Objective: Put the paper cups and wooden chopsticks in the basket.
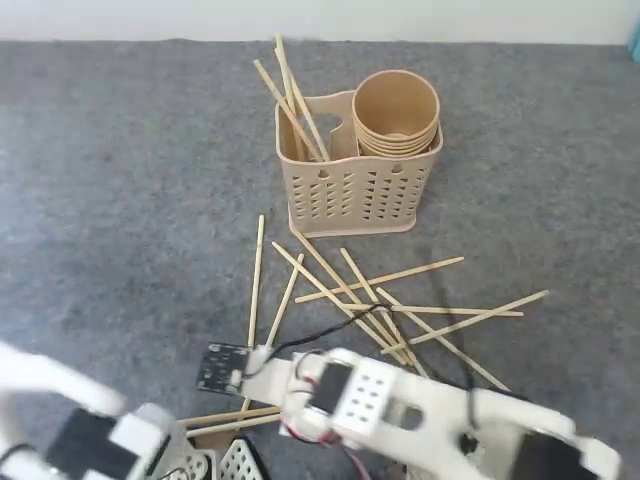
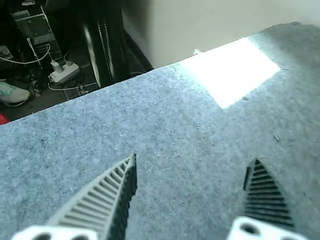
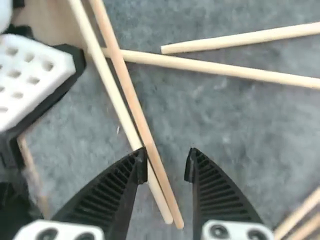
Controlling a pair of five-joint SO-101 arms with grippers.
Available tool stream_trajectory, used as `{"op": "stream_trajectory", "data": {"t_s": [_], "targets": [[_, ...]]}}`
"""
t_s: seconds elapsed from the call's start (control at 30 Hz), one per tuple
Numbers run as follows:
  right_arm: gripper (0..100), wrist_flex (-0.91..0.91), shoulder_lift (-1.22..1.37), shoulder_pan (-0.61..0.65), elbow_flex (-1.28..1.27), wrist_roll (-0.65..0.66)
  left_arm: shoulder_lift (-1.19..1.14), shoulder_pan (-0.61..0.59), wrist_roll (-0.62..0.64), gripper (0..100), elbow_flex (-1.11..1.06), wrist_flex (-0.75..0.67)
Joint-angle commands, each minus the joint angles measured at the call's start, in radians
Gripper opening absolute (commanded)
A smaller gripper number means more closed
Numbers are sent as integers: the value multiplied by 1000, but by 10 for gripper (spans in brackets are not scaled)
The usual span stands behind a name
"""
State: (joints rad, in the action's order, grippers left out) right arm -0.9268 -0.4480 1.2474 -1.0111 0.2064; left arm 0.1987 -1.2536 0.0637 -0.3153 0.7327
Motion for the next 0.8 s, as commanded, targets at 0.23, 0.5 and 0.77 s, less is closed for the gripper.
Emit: {"op": "stream_trajectory", "data": {"t_s": [0.23, 0.5, 0.77], "targets": [[145, -111, 147, 24, 293, -18, -215, -38, 23, 327, 236, -29], [180, -156, 143, 114, 284, -58, -400, -106, 91, 327, 406, -23], [290, -168, 179, 82, 235, -68, -485, -120, 91, 327, 479, -23]]}}
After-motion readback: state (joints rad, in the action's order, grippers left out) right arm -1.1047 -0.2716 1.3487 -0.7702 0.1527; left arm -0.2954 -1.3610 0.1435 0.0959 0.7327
